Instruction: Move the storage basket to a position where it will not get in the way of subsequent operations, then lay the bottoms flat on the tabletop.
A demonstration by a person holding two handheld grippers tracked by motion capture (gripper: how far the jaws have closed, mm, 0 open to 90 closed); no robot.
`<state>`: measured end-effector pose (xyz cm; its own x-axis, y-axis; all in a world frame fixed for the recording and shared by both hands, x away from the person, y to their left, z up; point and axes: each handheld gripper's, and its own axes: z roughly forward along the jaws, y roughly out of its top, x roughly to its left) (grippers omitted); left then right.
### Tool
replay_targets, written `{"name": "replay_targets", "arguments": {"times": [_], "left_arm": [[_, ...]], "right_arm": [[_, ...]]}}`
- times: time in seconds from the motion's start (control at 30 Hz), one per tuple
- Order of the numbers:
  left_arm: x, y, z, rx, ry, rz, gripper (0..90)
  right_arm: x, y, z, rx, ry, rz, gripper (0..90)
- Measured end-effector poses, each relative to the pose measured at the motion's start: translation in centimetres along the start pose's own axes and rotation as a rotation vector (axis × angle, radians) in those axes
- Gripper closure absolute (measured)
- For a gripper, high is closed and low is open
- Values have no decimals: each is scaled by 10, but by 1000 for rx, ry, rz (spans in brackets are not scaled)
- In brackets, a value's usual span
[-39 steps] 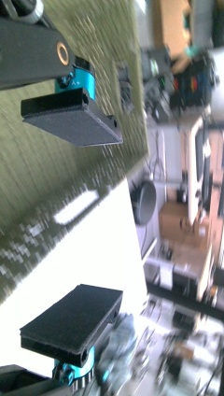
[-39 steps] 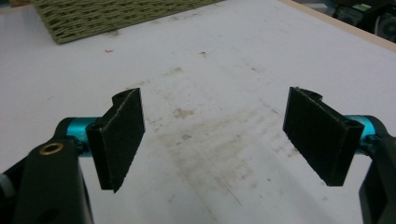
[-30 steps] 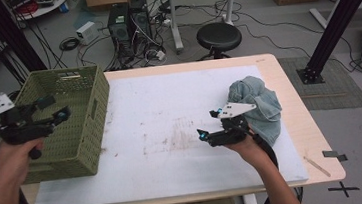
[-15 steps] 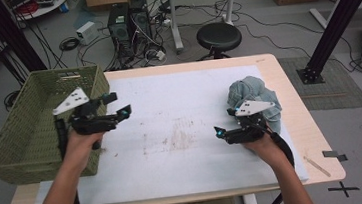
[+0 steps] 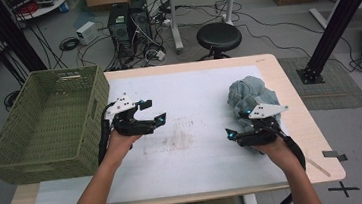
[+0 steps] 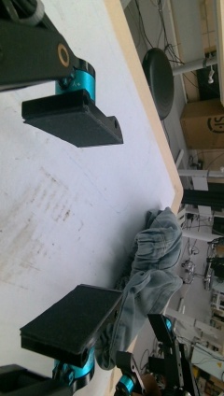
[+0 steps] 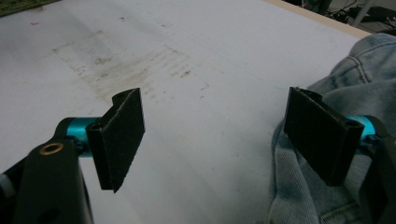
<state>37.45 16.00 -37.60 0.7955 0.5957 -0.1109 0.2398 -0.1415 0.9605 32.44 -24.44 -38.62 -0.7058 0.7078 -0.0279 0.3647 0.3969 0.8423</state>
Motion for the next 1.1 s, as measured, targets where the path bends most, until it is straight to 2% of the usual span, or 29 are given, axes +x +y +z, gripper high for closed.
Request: {"name": "replay_targets", "arguments": {"times": [0.23,0.33,0.6,0.9,1.1], "left_arm": [[7,-11,-6,-1,21,-24,214],[9,-17,-7,22,23,-26,214],[5,-15,-9,22,22,-12,214],[6,-18,-12,23,31,-24,214],[9,-19,-12,31,34,-25,214]], "right_arm": [[-5,-4,1,0,-10,20,216],[-4,-5,1,3,-1,18,216],[-7,-6,-4,-11,-25,31,216],[-4,-5,4,4,-11,15,216],[-10,-5,-1,9,-41,23,216]]}}
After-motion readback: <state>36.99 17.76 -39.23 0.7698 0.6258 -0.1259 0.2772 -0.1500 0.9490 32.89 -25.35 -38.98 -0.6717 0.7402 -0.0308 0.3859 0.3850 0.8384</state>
